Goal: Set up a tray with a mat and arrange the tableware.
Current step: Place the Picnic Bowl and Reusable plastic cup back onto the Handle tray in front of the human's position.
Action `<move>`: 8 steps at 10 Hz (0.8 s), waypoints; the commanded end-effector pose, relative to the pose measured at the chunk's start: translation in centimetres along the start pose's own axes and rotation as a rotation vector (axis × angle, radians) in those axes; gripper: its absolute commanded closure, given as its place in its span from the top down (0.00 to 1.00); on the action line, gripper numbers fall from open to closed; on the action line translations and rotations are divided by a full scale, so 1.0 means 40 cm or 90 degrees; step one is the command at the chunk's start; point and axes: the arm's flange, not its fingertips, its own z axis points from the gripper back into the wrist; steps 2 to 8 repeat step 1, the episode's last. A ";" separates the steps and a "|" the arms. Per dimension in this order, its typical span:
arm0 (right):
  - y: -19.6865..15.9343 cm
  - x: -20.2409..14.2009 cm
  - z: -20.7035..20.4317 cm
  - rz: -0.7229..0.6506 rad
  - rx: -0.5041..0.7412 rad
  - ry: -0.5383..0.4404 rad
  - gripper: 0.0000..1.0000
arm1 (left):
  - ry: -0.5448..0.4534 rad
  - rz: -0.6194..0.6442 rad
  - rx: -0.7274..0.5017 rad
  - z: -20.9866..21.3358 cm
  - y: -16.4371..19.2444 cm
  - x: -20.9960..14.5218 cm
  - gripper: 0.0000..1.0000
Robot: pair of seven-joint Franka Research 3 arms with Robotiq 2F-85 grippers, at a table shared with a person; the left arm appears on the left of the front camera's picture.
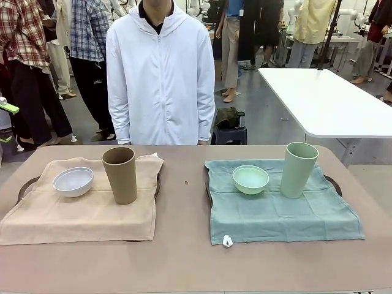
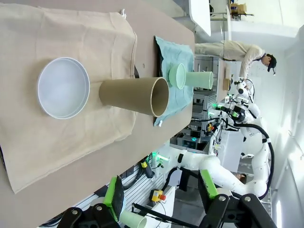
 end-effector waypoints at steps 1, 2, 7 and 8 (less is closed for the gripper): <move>0.000 0.002 0.001 0.006 0.010 -0.004 1.00 | -0.009 0.012 -0.002 0.002 -0.004 0.003 0.84; 0.000 0.002 0.001 0.006 0.010 -0.004 1.00 | -0.009 0.012 -0.002 0.002 -0.004 0.003 0.84; 0.000 0.002 0.001 0.006 0.010 -0.004 1.00 | -0.009 0.012 -0.002 0.002 -0.004 0.003 0.84; 0.000 0.002 0.001 0.006 0.010 -0.004 1.00 | -0.009 0.012 -0.002 0.002 -0.004 0.003 0.84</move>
